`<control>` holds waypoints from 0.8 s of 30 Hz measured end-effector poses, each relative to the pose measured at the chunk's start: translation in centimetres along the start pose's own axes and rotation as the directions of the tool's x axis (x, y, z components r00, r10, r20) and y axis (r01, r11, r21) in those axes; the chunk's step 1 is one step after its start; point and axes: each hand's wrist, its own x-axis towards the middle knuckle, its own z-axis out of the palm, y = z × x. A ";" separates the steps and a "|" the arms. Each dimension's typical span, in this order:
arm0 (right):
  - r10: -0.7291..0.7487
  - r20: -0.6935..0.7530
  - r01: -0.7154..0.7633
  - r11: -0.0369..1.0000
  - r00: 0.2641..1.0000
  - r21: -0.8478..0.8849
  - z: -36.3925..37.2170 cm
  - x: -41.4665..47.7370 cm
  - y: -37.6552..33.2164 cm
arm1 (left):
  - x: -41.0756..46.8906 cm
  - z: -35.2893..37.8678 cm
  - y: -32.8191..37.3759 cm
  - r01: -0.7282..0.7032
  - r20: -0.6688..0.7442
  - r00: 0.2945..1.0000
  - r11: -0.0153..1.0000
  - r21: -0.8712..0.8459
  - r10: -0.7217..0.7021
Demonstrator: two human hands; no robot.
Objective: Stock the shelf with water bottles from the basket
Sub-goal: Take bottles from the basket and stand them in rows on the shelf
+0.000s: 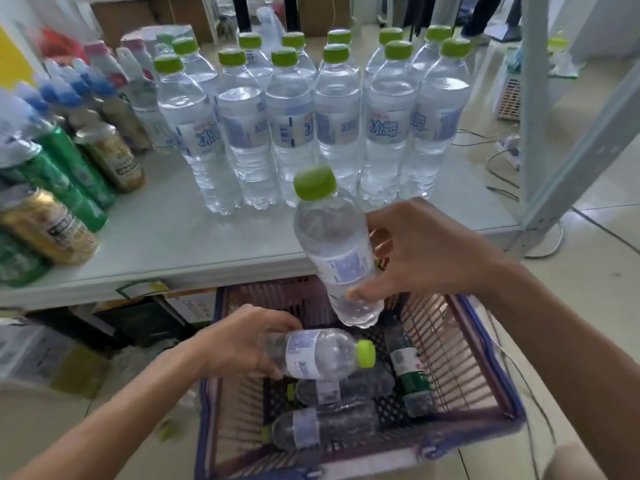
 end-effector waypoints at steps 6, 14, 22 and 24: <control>-0.061 -0.160 0.069 0.997 0.985 0.039 -3.2 0.7 -1.0 | -2.2 -3.6 2.7 -0.001 -0.032 0.999 0.951 -0.308 -0.009; 0.041 -0.389 0.022 0.987 0.920 0.158 -3.4 4.6 -1.3 | -3.5 -8.5 3.6 -0.257 -0.549 0.829 0.800 -0.542 -0.105; 0.208 -0.420 -0.106 0.962 0.884 0.253 2.1 9.8 -1.2 | -0.9 -9.7 2.2 -0.460 -0.767 0.554 0.648 -0.607 -0.324; 0.229 -0.418 -0.111 0.951 0.879 0.287 3.2 10.7 -1.5 | 0.0 -9.7 2.3 -0.475 -0.781 0.502 0.636 -0.608 -0.372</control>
